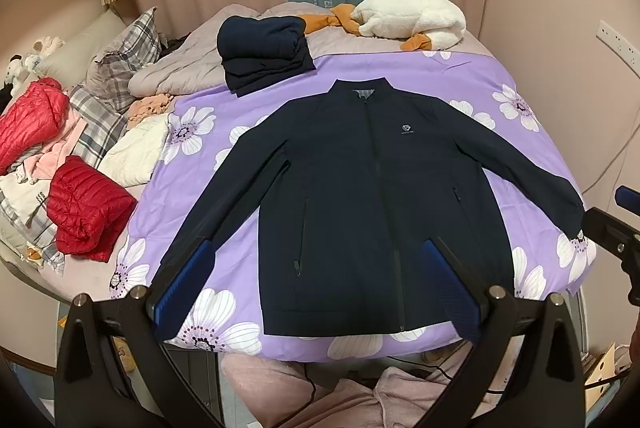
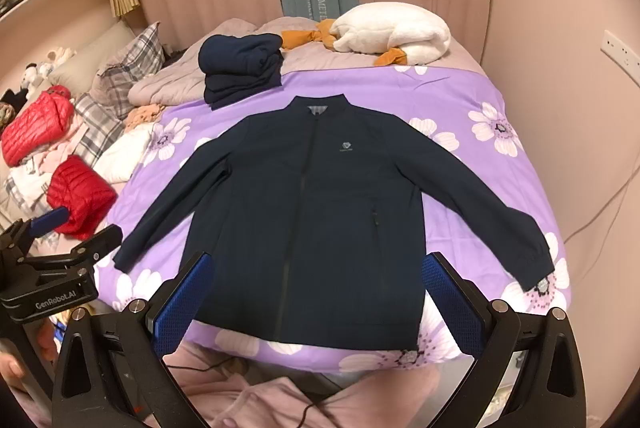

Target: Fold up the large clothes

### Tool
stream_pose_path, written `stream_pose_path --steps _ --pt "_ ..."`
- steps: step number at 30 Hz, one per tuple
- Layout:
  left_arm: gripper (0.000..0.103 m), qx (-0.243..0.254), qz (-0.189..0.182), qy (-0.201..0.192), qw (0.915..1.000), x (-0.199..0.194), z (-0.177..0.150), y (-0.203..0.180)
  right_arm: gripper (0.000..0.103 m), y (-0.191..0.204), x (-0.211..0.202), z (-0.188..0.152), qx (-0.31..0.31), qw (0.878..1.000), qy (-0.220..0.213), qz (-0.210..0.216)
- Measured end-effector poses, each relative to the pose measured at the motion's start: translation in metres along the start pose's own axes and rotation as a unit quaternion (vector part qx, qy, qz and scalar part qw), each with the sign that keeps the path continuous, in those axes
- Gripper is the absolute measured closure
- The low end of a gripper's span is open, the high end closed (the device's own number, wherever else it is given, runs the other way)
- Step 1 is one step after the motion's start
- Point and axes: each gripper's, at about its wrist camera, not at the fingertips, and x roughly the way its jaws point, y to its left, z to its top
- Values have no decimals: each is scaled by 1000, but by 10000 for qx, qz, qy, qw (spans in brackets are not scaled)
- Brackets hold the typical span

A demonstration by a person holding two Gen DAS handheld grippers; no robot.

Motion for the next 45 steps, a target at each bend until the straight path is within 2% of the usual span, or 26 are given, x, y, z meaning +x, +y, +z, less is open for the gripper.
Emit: stream_pose_path --steps 45 --pt "0 4 -15 58 10000 6 2 1 0 6 5 -2 -18 10000 46 15"
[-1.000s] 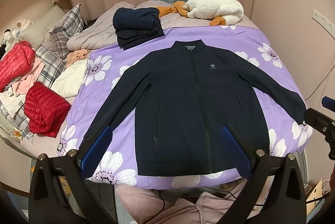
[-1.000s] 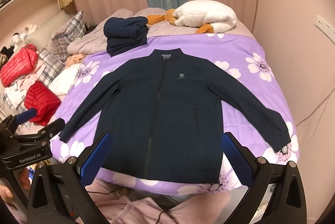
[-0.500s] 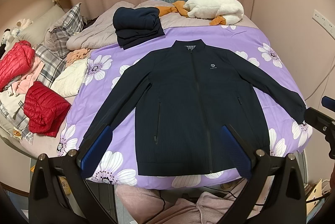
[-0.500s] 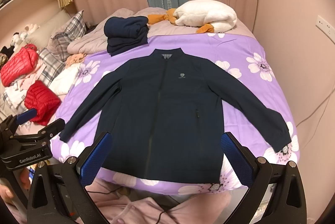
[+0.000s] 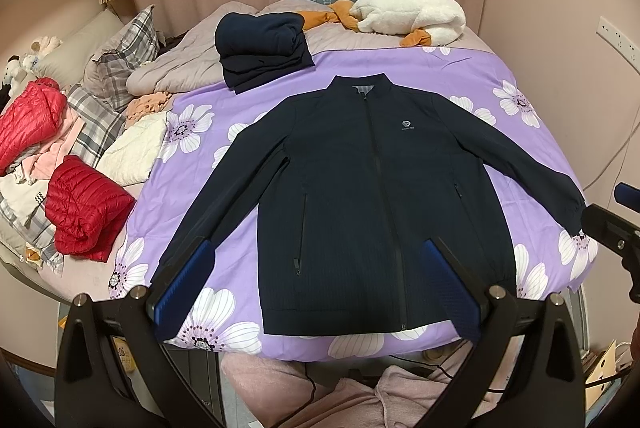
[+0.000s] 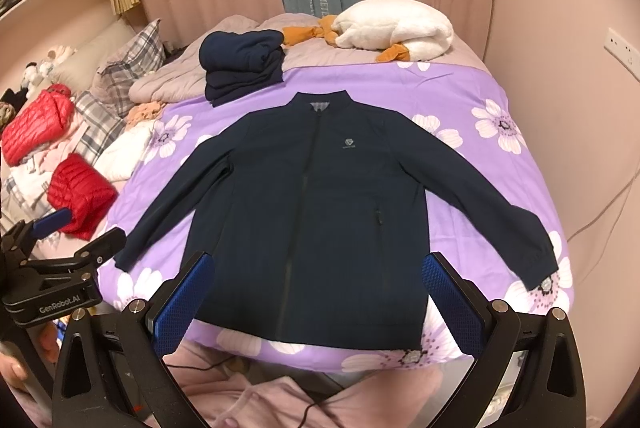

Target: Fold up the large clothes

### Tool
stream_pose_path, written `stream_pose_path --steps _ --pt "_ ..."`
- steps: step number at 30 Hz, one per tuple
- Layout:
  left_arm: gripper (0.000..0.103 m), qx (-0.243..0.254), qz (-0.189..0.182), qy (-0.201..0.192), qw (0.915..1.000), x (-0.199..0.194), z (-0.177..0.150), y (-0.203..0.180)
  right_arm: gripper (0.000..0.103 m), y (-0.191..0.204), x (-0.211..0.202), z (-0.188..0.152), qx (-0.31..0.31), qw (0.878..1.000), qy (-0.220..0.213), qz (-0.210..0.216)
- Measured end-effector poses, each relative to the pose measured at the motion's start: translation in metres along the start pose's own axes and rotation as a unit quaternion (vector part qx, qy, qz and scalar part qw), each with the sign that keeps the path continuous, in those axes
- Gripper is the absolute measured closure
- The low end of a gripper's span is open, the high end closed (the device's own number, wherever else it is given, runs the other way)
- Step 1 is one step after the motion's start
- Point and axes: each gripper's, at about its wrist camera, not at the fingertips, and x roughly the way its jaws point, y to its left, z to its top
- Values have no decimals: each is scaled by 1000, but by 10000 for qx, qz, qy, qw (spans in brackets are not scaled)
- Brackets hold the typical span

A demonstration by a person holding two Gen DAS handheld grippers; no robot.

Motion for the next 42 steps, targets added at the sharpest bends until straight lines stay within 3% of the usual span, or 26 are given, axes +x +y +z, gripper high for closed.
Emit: stream_pose_path --steps 7,11,14,17,21,23,31,33,37,42 --pt "0 -72 -249 -48 9997 8 -4 3 0 -9 5 -4 87 9998 -6 185" --pt "0 -728 -641 -8 9953 38 -12 21 0 -36 20 -19 370 9961 -185 780" --pt "0 -1368 -1036 146 9851 74 -19 37 0 -73 42 -37 1026 9872 -367 1162" --pt "0 -1649 -1221 39 9787 99 -23 39 0 -109 72 -59 1664 9765 -547 1258" --pt "0 -1341 -1155 -304 9837 116 -22 27 0 -144 115 -90 1954 9734 -760 925" --pt "0 -1114 -1350 -463 9835 125 -21 18 0 -159 133 -99 2157 9694 -719 923" --pt "0 -1278 -2011 -380 9704 162 -12 -11 0 -236 184 -109 3432 9334 -900 529" --pt "0 -1159 -1994 -345 9724 170 -5 -22 0 -256 193 -114 3756 9202 -1002 460" --pt "0 -789 -1621 -405 9828 181 9 -40 0 -285 212 -124 4375 8911 -1149 362" --pt "0 -750 -1631 -402 9829 190 20 -43 0 -304 215 -119 4706 8657 -1692 -240"
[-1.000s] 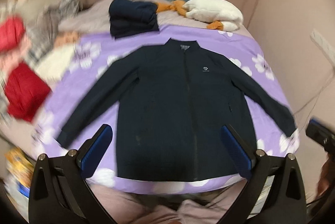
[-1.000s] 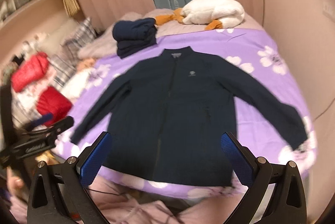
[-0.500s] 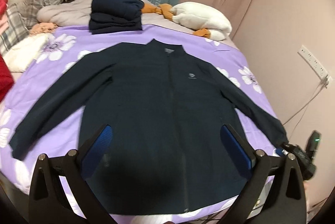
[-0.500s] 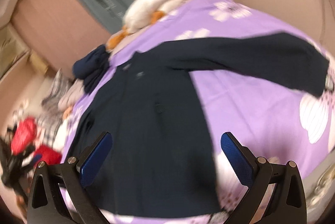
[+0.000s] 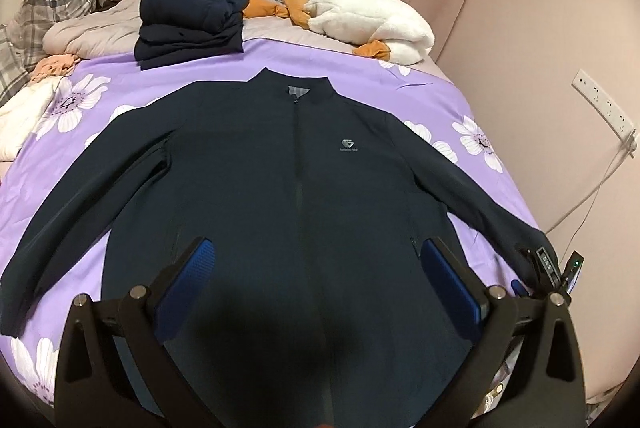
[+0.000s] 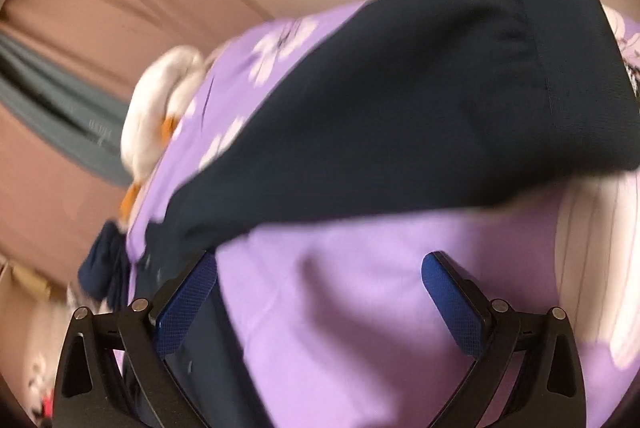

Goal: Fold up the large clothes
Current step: 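Reach the right tool to the jacket sleeve cuff and grasp it, then lift the sleeve with the right tool and fold it across the jacket body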

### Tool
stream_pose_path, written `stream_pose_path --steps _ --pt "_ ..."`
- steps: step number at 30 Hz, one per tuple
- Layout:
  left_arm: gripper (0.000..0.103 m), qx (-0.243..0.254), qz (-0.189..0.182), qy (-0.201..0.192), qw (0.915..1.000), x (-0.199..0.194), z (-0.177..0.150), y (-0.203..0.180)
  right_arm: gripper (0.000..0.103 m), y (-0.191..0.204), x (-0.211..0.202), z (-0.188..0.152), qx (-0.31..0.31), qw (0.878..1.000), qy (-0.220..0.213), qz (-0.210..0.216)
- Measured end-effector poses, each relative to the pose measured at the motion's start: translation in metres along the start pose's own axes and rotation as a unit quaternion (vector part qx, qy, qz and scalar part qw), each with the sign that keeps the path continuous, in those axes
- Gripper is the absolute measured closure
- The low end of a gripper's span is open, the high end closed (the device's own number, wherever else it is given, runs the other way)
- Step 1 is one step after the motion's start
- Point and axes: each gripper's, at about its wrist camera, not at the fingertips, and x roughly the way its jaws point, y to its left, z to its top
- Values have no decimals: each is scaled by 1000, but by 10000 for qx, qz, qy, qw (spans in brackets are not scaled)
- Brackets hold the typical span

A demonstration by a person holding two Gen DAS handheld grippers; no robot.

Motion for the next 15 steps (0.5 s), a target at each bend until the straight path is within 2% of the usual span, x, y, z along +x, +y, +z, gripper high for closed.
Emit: stream_pose_path --steps 1,4,6,7,8,9,11,13,15 --pt "0 18 18 -8 10000 1 1 0 0 -1 1 4 31 9999 -91 -48" --pt "0 65 103 -60 9999 6 8 -1 10 -9 0 13 534 9975 -468 -53" --pt "0 52 132 -59 9999 10 12 0 28 -22 -4 18 938 9929 -733 14" --pt "0 34 158 -52 9999 12 14 1 33 -27 -5 20 1060 9912 -796 40" --pt "0 16 182 -37 9998 15 17 3 46 -32 -6 20 1253 9882 -874 108" --pt "0 -2 197 -30 9998 16 18 4 66 -39 -11 23 1433 9848 -973 156" --pt "0 -38 230 -18 9997 18 20 9 93 -45 -16 21 1500 9826 -1089 97" --pt "0 -51 282 -8 9996 21 23 14 95 -38 -28 22 1203 9853 -1207 113" --pt "0 -31 323 -14 9995 22 25 18 97 -7 -49 26 361 9886 -1456 -116"
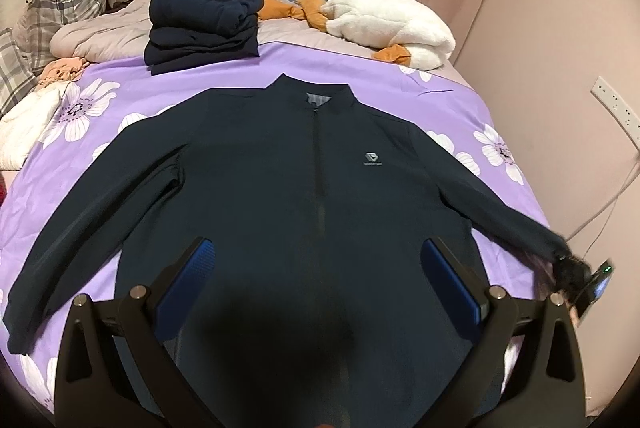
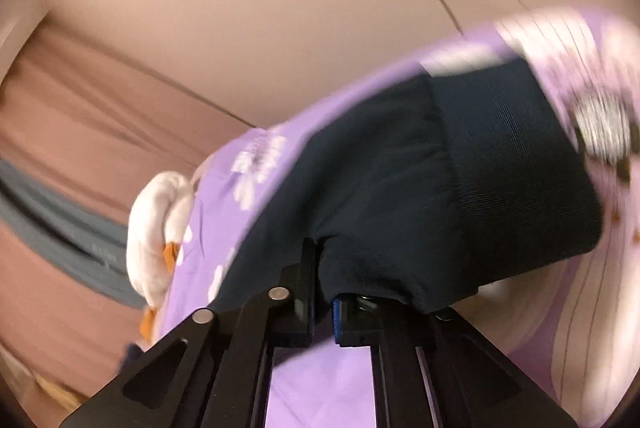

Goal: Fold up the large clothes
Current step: 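Lift the sleeve with the right tool and fold it across the jacket body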

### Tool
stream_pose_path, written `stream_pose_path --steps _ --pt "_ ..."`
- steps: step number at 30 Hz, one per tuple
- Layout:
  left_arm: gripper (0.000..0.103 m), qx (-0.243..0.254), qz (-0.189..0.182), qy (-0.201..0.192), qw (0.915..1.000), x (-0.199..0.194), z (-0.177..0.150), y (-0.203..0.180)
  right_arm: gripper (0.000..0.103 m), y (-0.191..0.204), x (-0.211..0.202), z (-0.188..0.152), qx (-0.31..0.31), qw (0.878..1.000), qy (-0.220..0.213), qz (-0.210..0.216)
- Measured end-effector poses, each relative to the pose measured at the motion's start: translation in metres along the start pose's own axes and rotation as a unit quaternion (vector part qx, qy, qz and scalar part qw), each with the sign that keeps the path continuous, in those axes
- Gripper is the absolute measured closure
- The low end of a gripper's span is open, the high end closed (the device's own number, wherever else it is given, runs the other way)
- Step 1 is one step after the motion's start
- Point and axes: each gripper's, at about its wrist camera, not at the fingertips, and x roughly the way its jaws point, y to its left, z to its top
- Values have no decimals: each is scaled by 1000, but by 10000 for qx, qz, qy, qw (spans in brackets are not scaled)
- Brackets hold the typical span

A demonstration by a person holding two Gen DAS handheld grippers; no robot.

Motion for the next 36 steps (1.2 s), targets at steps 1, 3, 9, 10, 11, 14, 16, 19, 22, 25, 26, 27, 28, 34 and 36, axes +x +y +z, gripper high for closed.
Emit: stream_pose_path --steps 1,3,9,10,11,14,16,19,22,25,26,27,28,34,36 --pt "0 9 37 -8 10000 1 1 2 97 13 -9 4 -355 9993 -126 -73" --pt "0 -3 92 -19 10000 1 3 7 98 50 -24 14 -1011 9941 -328 -238" --pt "0 -256 51 10 9997 3 10 33 98 159 -55 36 -1960 9787 -605 -103" --pt "0 -344 -8 48 9994 5 11 39 98 178 -52 35 -2105 9756 -619 -107" --pt "0 -462 -73 77 9989 6 13 47 98 205 -57 30 -2390 9686 -676 -92" --pt "0 -789 -126 67 9968 10 22 67 98 287 -49 0 -3359 9377 -860 -235" --pt "0 -1067 -55 29 9943 14 29 85 98 333 -46 -37 -3964 9128 -952 -236" --pt "0 -1412 -6 -13 9900 17 36 113 98 389 -38 -117 -4994 8615 -910 -113" --pt "0 -1526 198 -74 9881 18 40 135 98 416 -15 -223 -6121 7894 -472 71" --pt "0 -1637 357 -92 9858 19 40 157 98 405 -7 -318 -6870 7264 69 187" --pt "0 -1669 383 -84 9852 20 39 163 98 396 -6 -358 -7199 6934 257 201" --pt "0 -1712 449 -54 9842 22 37 169 97 383 -7 -396 -7538 6550 464 236" --pt "0 -1749 503 -35 9833 23 35 175 97 374 -8 -416 -7725 6322 565 209" --pt "0 -1823 634 175 9810 43 29 197 79 303 -45 -493 -9037 4263 -398 80" --pt "0 -1915 506 247 9799 48 27 200 62 298 -58 -478 -9209 3879 -298 232"
